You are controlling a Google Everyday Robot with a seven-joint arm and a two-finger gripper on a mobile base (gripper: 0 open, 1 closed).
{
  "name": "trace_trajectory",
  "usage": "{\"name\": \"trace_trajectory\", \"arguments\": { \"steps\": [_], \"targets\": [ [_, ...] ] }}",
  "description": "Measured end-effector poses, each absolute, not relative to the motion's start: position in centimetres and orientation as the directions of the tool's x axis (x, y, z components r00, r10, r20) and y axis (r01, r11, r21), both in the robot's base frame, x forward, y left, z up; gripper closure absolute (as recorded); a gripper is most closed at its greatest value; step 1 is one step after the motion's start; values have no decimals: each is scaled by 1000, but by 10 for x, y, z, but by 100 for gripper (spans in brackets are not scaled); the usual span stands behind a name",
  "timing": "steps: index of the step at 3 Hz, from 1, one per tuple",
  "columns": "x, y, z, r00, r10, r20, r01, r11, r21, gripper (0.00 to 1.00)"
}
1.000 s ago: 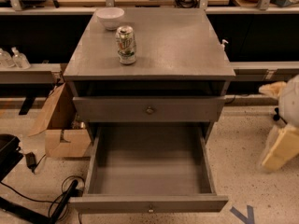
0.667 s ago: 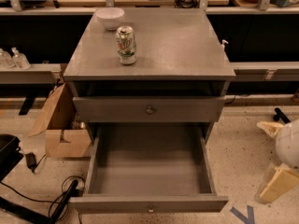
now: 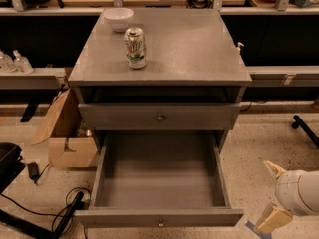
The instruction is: Close middle drawer
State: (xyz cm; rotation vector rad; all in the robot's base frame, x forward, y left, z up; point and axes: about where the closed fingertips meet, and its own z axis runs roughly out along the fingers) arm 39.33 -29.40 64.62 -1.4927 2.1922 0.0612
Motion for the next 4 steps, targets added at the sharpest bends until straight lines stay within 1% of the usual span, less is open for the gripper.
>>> {"name": "trace_trajectory", "arguments": {
  "steps": [1,2,3,4],
  "targets": [
    [392,-293,642,-289,-863,-414,-886,405,-224,0],
    [379,-282,582,-326,-836,-441,-885,433,-168,0],
    [357,-273,505,-362,-792,-491,-877,468,-107,19],
    [345,-264,443,-377,-767,-518,-877,476,-66,41]
  ]
}}
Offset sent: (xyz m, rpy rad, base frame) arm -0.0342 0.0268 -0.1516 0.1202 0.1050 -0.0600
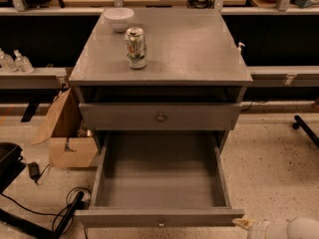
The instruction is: Close middle drawer
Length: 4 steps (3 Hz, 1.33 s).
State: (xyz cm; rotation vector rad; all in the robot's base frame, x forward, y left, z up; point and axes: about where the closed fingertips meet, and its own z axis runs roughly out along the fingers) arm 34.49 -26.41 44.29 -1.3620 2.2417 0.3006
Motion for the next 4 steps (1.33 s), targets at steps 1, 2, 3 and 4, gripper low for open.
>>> {"name": "trace_trajectory", "arguments": {
  "steps": [1,2,3,4],
  "targets": [
    [335,-247,381,-376,-748,-547,-886,462,-22,72],
    [348,-234,345,-343,-736,-583,-904,427,-8,95],
    [403,-204,332,-239,-715,-656,-931,361,-54,100],
    [403,-204,332,-239,-715,-656,-931,361,-54,100]
  ]
}}
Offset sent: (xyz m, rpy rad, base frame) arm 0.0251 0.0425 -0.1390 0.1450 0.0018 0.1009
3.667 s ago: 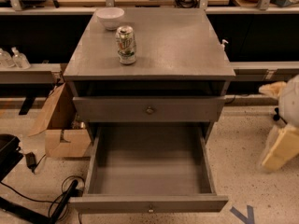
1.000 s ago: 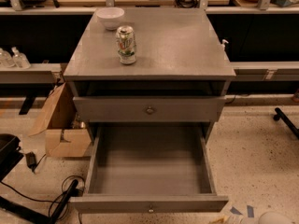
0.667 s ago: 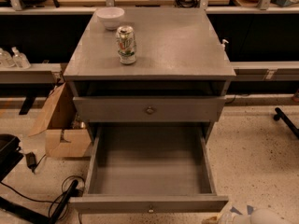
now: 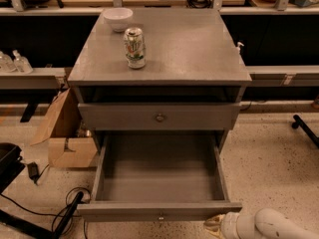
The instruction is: Close middle drawer
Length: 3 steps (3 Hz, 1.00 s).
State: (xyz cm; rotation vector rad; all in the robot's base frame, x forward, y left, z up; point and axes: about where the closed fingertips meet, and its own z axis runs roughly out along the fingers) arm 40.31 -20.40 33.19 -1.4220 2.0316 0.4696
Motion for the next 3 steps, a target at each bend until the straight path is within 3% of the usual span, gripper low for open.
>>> {"name": "trace_trajectory", "arguments": {
  "steps": [3],
  "targets": [
    [433,-168,338,-148,-721,-677,-961,267,-75,100]
  ]
}}
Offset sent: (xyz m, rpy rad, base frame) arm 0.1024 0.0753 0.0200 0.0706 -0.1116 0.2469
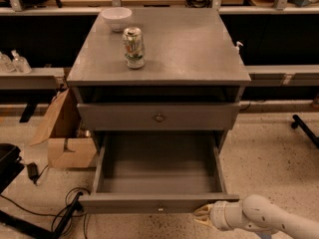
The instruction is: Close middle drawer
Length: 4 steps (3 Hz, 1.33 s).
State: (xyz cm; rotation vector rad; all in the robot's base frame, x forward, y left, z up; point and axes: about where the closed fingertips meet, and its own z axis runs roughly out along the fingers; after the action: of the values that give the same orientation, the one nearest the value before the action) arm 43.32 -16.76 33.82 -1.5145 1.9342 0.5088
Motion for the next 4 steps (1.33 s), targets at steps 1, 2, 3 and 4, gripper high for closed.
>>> {"name": "trace_trajectory", "arguments": {
  "steps": [1,2,3,4],
  "targets": [
    [432,-168,338,-148,-721,-677,-961,267,-75,100],
    [455,-166,344,-127,-709,-694,-962,257,-88,100],
    [457,-165,345,-122,-706,-698,-963,254,-90,100],
    [487,-161,350,-100,-688,-719,-964,245,-100,100]
  ]
}}
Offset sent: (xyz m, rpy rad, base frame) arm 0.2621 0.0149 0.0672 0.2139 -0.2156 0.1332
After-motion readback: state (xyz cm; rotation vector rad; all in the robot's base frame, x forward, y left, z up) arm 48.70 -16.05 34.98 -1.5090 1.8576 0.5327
